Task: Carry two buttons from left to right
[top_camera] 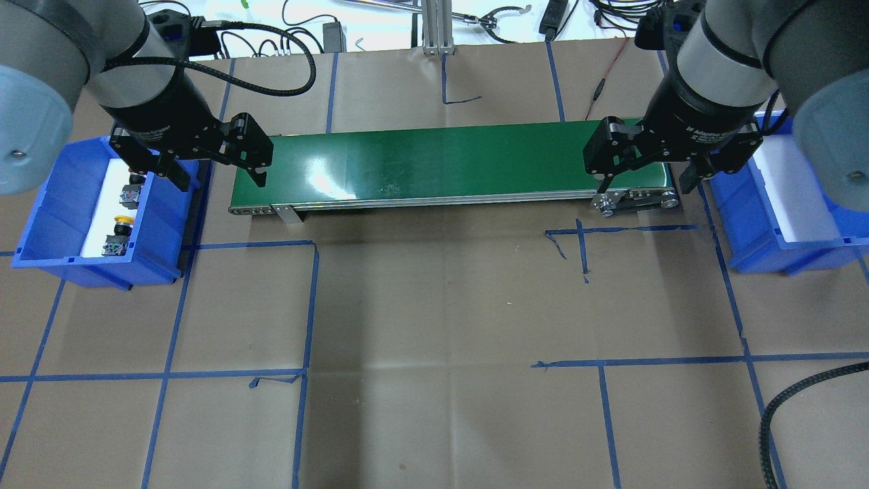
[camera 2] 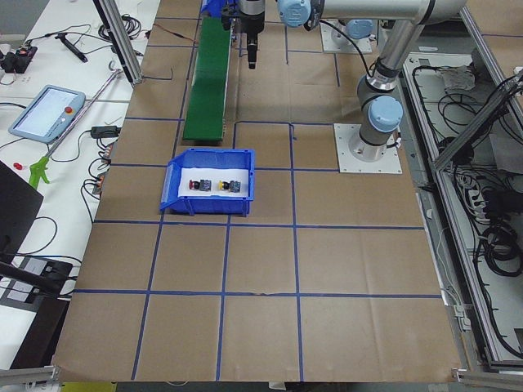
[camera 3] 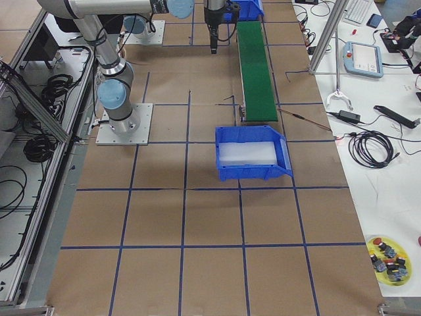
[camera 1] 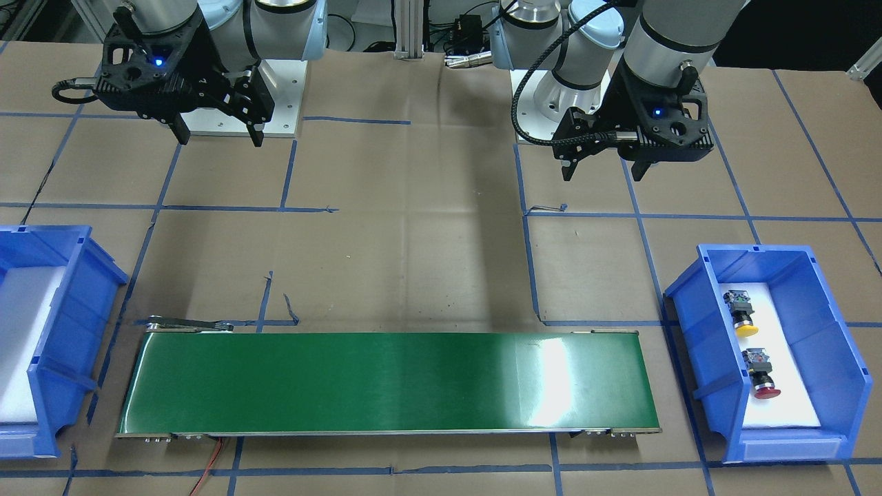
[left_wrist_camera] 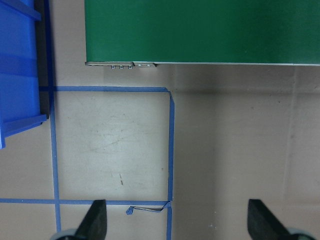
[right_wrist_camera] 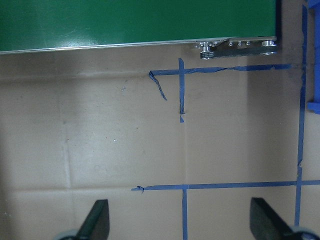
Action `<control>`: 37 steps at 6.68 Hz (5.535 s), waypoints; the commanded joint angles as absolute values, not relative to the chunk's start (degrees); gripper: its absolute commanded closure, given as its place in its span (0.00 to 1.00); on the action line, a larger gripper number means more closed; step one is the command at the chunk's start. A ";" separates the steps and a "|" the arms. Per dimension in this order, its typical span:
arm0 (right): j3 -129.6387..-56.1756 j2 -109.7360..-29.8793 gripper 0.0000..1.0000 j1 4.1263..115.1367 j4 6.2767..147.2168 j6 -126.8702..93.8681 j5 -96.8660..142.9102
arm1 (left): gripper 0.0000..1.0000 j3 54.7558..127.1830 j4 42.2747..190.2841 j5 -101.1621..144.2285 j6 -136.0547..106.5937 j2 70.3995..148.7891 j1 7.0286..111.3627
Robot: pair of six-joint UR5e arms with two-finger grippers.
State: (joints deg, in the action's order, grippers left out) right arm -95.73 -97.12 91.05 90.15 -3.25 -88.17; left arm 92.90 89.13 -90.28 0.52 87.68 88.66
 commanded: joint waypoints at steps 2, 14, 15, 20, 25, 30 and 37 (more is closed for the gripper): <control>-95.71 -97.12 0.00 91.05 90.18 -3.25 -88.15 | 0.00 92.90 89.21 -90.53 7.97 87.45 84.15; -95.71 -97.03 0.00 91.05 90.26 -3.25 -88.15 | 0.01 93.08 70.95 -89.65 35.07 106.58 55.63; -95.71 -97.03 0.00 91.05 90.26 -3.25 -88.15 | 0.01 93.16 67.88 -89.56 35.07 109.13 55.63; -95.89 -97.03 0.00 91.05 90.18 -3.25 -88.07 | 0.01 105.36 51.78 -89.47 34.98 111.09 55.72; -96.15 -96.77 0.00 91.05 90.26 -3.25 -88.07 | 0.04 106.00 50.54 -90.00 35.07 113.38 55.55; -96.06 -96.42 0.00 91.05 90.18 -3.25 -88.24 | 1.00 104.68 50.89 -90.09 33.75 113.21 55.55; -95.98 -96.42 0.00 91.05 90.18 -3.25 -88.33 | 1.00 77.10 87.17 -90.18 31.66 107.14 56.68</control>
State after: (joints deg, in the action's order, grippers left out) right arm -95.95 -96.44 91.06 90.21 -3.25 -88.28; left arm 81.04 82.98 -90.29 32.92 106.97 56.20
